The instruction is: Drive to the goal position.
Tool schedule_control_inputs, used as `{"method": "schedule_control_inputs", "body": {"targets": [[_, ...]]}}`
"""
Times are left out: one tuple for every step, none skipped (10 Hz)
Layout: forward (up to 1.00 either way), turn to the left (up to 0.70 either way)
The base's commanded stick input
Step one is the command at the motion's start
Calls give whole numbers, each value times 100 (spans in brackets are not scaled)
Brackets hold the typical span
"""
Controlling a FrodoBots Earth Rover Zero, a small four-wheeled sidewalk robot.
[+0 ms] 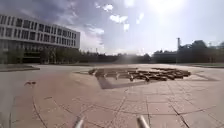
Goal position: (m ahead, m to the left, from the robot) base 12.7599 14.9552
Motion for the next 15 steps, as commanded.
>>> {"method": "schedule_control_inputs", "body": {"targets": [[70, 0], [70, 0], [70, 0], [70, 0], [70, 0], [70, 0], [70, 0], [70, 0], [70, 0], [70, 0], [70, 0], [70, 0], [70, 0], [70, 0], [70, 2]]}}
